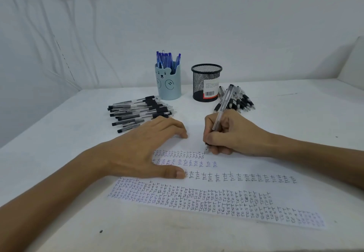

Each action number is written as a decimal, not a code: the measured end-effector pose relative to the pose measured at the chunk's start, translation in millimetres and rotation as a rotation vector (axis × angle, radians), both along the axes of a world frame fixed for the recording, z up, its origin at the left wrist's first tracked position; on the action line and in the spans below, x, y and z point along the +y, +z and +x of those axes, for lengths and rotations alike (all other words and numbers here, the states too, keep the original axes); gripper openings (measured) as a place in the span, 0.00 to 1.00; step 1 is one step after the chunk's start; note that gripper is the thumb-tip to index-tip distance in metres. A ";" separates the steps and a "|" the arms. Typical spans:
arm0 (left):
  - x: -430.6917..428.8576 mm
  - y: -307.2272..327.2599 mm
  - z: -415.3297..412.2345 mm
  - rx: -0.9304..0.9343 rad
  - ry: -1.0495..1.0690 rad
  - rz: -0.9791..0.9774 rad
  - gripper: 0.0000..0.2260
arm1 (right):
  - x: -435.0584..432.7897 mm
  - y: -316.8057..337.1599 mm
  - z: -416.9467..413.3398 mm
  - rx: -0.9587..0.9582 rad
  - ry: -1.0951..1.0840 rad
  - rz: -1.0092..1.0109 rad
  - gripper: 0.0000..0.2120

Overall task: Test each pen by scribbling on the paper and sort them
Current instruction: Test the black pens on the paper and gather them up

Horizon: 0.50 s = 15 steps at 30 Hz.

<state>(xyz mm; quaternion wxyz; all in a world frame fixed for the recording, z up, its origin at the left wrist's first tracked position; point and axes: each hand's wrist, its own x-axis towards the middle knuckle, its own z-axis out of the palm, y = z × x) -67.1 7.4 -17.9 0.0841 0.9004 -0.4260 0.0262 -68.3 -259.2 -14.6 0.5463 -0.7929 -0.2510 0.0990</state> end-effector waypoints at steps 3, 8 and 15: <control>-0.1 0.3 -0.4 0.010 -0.001 -0.006 0.34 | 0.8 -0.9 -2.0 -0.020 0.033 -0.003 0.11; -1.1 0.6 -0.9 0.016 0.002 -0.003 0.34 | 1.0 -1.8 -1.7 -0.068 0.039 -0.026 0.10; -1.0 1.4 -1.2 0.022 0.000 0.003 0.34 | 0.6 -1.0 -3.0 -0.064 0.054 -0.035 0.09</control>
